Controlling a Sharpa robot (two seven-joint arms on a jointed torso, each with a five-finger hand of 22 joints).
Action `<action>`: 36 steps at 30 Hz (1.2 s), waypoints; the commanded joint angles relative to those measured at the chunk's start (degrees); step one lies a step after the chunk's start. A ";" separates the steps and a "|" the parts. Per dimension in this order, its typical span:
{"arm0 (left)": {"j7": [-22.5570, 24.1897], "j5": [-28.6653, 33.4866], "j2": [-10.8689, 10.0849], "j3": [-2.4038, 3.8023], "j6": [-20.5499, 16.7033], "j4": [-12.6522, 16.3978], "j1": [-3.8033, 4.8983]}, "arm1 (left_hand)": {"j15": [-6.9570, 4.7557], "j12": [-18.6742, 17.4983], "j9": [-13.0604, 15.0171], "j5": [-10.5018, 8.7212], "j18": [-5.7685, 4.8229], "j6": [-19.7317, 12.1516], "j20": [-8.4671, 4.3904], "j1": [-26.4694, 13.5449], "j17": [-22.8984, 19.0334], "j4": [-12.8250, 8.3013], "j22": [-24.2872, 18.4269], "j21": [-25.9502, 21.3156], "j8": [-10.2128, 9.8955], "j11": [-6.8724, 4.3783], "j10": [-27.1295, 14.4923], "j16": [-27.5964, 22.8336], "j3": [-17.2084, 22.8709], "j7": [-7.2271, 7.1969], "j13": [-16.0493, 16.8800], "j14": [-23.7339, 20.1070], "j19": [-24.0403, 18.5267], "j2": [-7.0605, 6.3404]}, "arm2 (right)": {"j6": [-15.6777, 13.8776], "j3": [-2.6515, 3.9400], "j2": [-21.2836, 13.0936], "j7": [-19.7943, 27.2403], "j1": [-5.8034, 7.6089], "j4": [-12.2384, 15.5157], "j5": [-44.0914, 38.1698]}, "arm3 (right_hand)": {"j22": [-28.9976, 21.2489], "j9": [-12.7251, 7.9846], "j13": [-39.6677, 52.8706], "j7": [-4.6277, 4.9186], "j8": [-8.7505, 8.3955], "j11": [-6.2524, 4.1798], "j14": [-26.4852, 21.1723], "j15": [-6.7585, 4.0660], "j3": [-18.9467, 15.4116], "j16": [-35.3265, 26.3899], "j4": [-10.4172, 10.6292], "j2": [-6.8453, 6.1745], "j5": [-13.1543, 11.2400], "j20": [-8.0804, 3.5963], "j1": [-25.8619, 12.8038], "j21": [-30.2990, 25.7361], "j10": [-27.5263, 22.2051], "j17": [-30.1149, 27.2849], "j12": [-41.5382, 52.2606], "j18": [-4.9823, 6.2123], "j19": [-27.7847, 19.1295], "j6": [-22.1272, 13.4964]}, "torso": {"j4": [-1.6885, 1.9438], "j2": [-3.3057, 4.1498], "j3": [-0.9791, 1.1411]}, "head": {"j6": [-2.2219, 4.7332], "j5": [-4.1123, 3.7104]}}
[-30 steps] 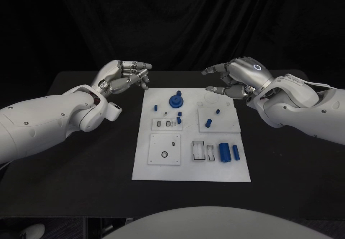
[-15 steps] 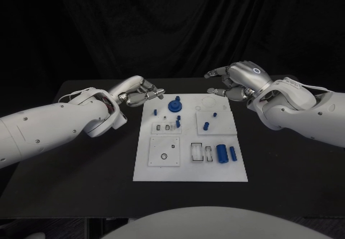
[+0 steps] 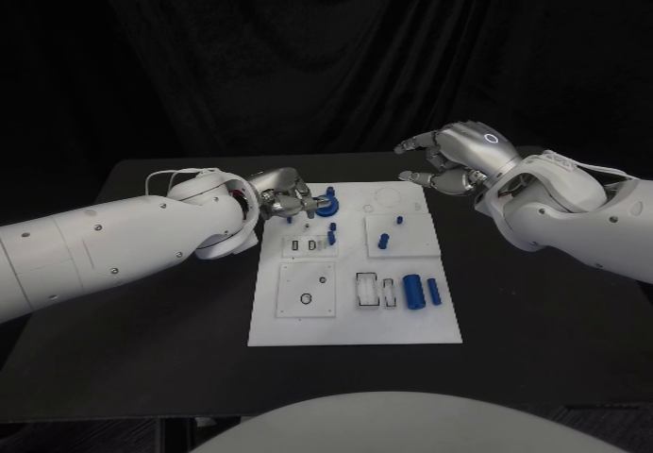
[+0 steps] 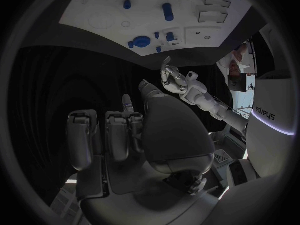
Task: Assemble the parts on the task board
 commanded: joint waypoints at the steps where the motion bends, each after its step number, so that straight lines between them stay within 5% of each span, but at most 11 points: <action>1: -7.41 -1.51 1.08 0.08 5.55 -0.23 0.13 | -0.63 12.08 3.00 0.00 -0.84 -0.43 -0.38 -0.68 15.05 0.08 5.45 0.05 1.35 -1.71 7.19 0.15 -0.38 -0.17 17.71 6.04 0.17 -0.02 | 2.19 0.03 -0.75 -2.48 -0.20 0.60 0.12 | 15.10 -0.07 15.09 -0.14 0.30 0.50 6.15 0.42 -0.01 0.16 0.40 0.46 0.21 0.38 0.03 0.20 6.07 15.09 0.15 -0.91 6.15 0.45 | -1.00 -0.19 0.24 | 0.00 0.54; 7: -9.27 -1.55 2.47 0.08 6.75 -0.17 0.12 | -1.09 12.08 7.06 0.08 -0.86 0.17 -0.82 -1.21 15.05 0.04 5.63 -0.04 2.99 -2.25 7.19 0.15 -0.73 -0.81 17.71 6.04 0.39 -0.40 | 2.89 0.03 -0.71 -2.77 -0.21 0.79 0.12 | 15.10 -0.08 15.09 -0.11 0.32 0.53 6.15 0.44 -0.03 0.16 0.43 0.49 0.23 0.40 -0.04 0.20 6.07 15.09 0.15 -0.91 6.15 0.55 | -1.50 -0.01 0.34 | 0.00 1.05; 10: -10.07 -1.56 3.22 0.08 7.52 -0.16 0.12 | -1.12 12.08 7.23 0.05 -0.83 0.16 -0.85 -1.27 15.05 0.05 5.53 -0.10 3.01 -2.27 7.19 0.15 -0.80 -0.81 17.71 6.04 0.30 -0.49 | 3.47 0.03 -0.65 -2.99 -0.21 1.06 0.13 | 15.10 -0.08 15.09 -0.06 0.35 0.56 6.15 0.47 -0.04 0.16 0.46 0.53 0.27 0.43 -0.11 0.20 6.07 15.09 0.15 -0.91 6.15 0.66 | -1.43 0.05 0.38 | 0.00 1.07; 17: -11.89 -1.56 4.04 0.07 8.66 -0.29 0.09 | -1.25 12.08 8.51 -0.75 -0.81 0.11 -1.00 -2.16 15.05 0.15 5.46 -0.23 3.05 -2.37 7.19 0.15 -1.34 -0.88 17.71 6.04 0.25 -0.76 | 4.24 0.03 -0.58 -3.22 -0.21 1.59 0.13 | 15.10 -0.10 15.09 0.01 0.38 0.62 6.15 0.52 -0.07 0.16 0.51 0.59 0.32 0.48 -0.24 0.20 6.07 15.09 0.15 -0.91 6.15 0.84 | -0.63 0.46 0.52 | 0.00 0.39; 23: -13.70 -1.90 4.33 0.07 8.77 -0.17 0.07 | -1.59 12.08 11.34 -1.40 -0.91 0.77 -1.30 -2.88 15.05 0.02 5.89 -0.16 4.11 -2.77 7.19 0.15 -1.84 -1.33 17.71 6.04 0.75 -1.02 | 4.84 0.03 -0.70 -3.27 -0.21 1.89 0.13 | 15.10 -0.12 15.09 0.09 0.43 0.69 6.15 0.59 -0.14 0.16 0.60 0.63 0.36 0.54 -0.46 0.20 6.07 15.09 0.15 -0.91 6.15 1.08 | -1.00 0.99 0.87 | 0.00 0.61; 29: -15.00 -3.64 4.22 0.07 8.30 0.04 0.06 | -2.46 12.08 20.03 -1.61 -1.02 0.17 -2.18 -3.41 15.05 -0.01 6.38 -0.23 7.73 -3.64 7.19 0.15 -2.19 -2.27 17.71 6.04 1.42 -0.98 | 5.31 0.03 -1.01 -3.37 -0.21 2.04 0.13 | 15.10 -0.14 15.09 0.12 0.44 0.72 6.15 0.62 -0.19 0.16 0.66 0.66 0.40 0.58 -0.59 0.20 6.07 15.09 0.15 -0.91 6.15 1.18 | -0.89 1.57 1.27 | 0.00 0.46; 36: -15.15 -4.17 4.37 0.07 8.32 -0.06 0.05 | -2.55 12.08 21.19 -1.32 -0.95 -0.37 -2.29 -3.54 15.05 0.03 6.14 -0.42 7.68 -3.72 7.19 0.15 -2.14 -2.29 17.71 6.04 1.23 -0.72 | 5.81 0.02 -0.86 -3.53 -0.21 1.85 0.13 | 15.10 -0.17 15.09 0.16 0.45 0.76 6.15 0.66 -0.23 0.16 0.75 0.72 0.46 0.62 -0.78 0.20 6.07 15.09 0.15 -0.91 6.15 1.33 | -0.97 1.88 1.41 | 0.00 0.62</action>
